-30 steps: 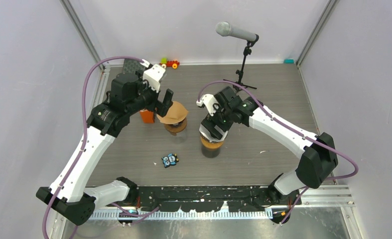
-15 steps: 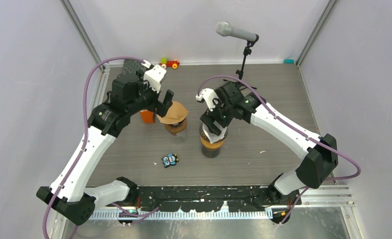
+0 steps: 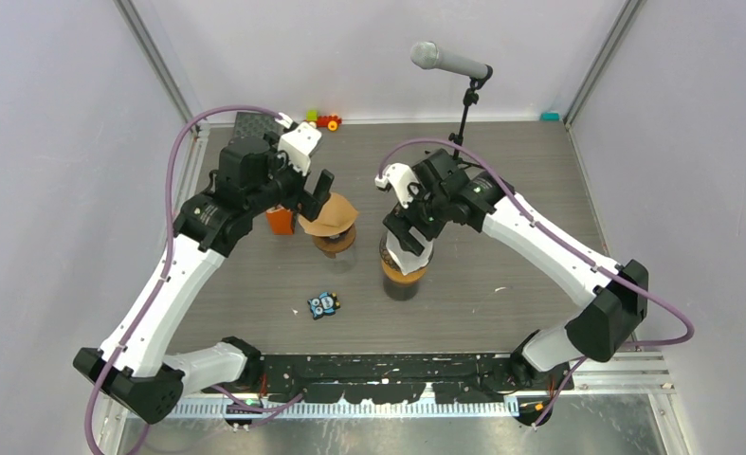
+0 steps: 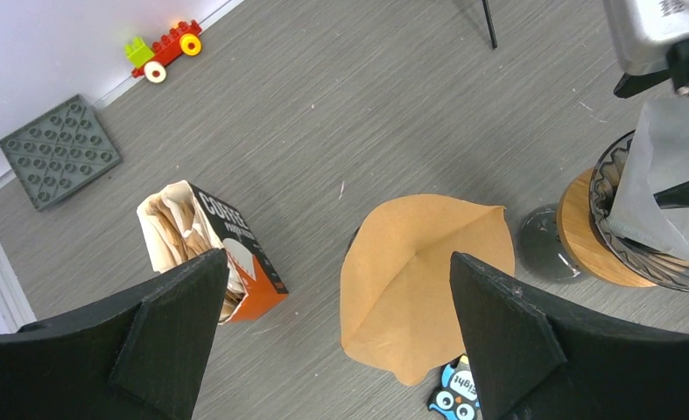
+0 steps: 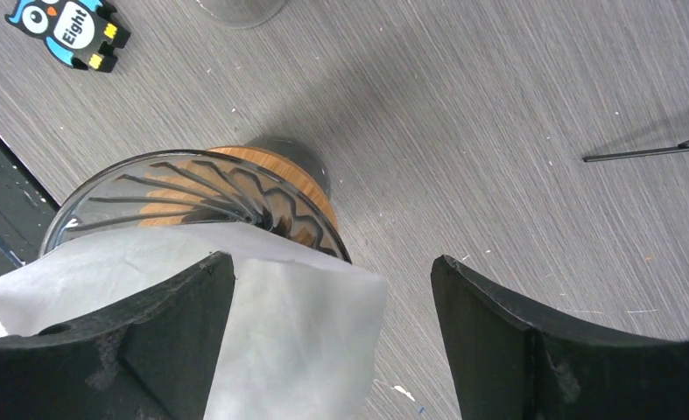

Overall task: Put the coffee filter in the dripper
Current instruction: Adjust the coffee filter in the coffee dripper.

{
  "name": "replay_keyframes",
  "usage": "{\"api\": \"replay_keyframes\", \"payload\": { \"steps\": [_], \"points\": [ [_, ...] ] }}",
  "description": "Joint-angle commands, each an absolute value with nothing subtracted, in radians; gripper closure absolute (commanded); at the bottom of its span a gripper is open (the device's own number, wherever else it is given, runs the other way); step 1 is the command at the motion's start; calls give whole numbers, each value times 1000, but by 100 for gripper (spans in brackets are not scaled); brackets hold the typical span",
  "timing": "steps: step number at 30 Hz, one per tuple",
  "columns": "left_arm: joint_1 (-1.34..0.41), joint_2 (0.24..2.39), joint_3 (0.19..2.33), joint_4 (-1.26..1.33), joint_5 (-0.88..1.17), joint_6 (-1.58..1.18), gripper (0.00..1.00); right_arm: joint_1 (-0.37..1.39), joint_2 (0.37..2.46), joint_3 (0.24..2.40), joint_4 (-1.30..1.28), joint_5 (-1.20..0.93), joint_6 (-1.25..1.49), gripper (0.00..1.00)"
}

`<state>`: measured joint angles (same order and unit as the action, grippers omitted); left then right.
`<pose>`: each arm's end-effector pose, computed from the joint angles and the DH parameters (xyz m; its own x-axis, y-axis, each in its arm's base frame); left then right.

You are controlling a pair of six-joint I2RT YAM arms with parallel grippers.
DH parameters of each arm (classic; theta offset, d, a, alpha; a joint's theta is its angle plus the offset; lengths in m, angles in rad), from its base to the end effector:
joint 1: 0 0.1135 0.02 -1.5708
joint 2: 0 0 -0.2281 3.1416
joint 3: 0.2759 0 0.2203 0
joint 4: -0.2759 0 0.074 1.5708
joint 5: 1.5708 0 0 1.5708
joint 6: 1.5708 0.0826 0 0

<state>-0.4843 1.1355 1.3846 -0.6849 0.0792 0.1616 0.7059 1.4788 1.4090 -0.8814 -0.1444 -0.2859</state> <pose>0.2237 -0.1251 0.3647 -0.2838 0.3306 -0.9001 0.5808 0.8061 0.1129 0.2245 0.2070 0.2589 -0.3954 -0.7038 -0.5902 -0.8516 0.5216 -0.0514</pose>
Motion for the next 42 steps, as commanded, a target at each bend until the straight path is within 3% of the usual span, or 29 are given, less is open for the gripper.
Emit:
{"api": "replay_keyframes", "payload": {
  "steps": [1, 9, 12, 18, 27, 35, 42],
  "points": [
    [-481, 1135, 1392, -632, 131, 172, 0, 710, 1409, 1470, -904, -150, -288, 13],
    [-482, 1140, 1390, -649, 321, 192, 0, 707, 1352, 1501, -934, -152, -299, 13],
    [-486, 1150, 1411, -710, 479, 236, 0, 698, 1337, 1499, -940, -157, -309, 13],
    [-606, 1140, 1457, -840, 643, 410, 5, 633, 1343, 1517, -947, -249, -293, 14],
    [-824, 1203, 1489, -922, 665, 565, 19, 530, 1413, 1599, -1024, -450, -307, 16],
    [-1020, 1351, 1570, -969, 525, 675, 21, 516, 1471, 1626, -1050, -491, -319, 17],
    [-1069, 1465, 1602, -971, 412, 753, 22, 511, 1515, 1628, -1052, -498, -325, 17]
  ]
}}
